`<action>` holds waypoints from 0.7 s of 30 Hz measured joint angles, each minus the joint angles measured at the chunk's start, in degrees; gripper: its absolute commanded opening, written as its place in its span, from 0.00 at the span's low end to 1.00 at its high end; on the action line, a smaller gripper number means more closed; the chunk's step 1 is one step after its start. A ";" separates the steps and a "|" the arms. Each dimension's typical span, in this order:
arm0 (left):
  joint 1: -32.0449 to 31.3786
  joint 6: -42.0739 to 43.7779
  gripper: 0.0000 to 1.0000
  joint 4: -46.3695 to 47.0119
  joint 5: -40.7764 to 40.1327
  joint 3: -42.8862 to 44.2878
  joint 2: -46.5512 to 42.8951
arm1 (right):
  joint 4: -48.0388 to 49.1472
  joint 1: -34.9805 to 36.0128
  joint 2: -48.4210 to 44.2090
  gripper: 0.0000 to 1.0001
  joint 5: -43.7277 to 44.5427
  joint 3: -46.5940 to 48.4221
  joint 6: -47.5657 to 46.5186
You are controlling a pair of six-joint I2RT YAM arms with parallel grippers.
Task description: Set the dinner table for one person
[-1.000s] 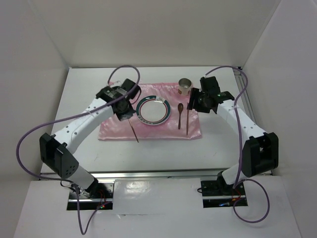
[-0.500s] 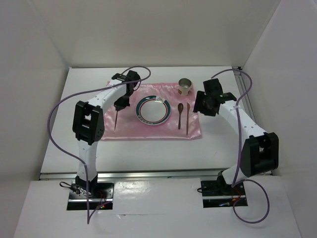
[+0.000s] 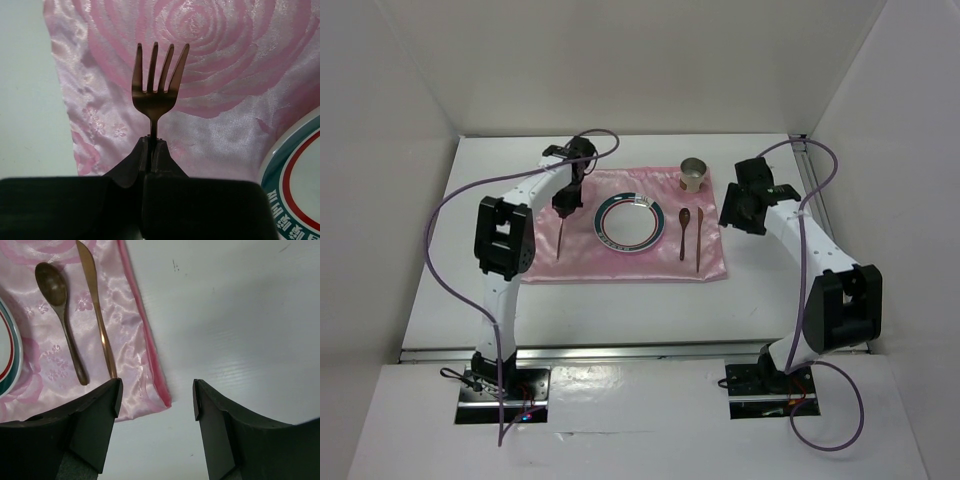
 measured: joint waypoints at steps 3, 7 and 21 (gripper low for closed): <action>-0.04 0.15 0.07 -0.76 1.01 1.18 1.92 | -0.98 0.00 0.17 0.83 1.73 0.85 -0.15; -0.09 0.31 0.39 -2.82 2.21 5.40 5.88 | -1.51 -0.24 0.17 0.89 3.28 2.12 -0.24; -0.09 0.02 0.90 -5.77 4.46 5.03 -6.60 | -3.32 -1.27 -0.87 1.00 4.35 3.45 1.38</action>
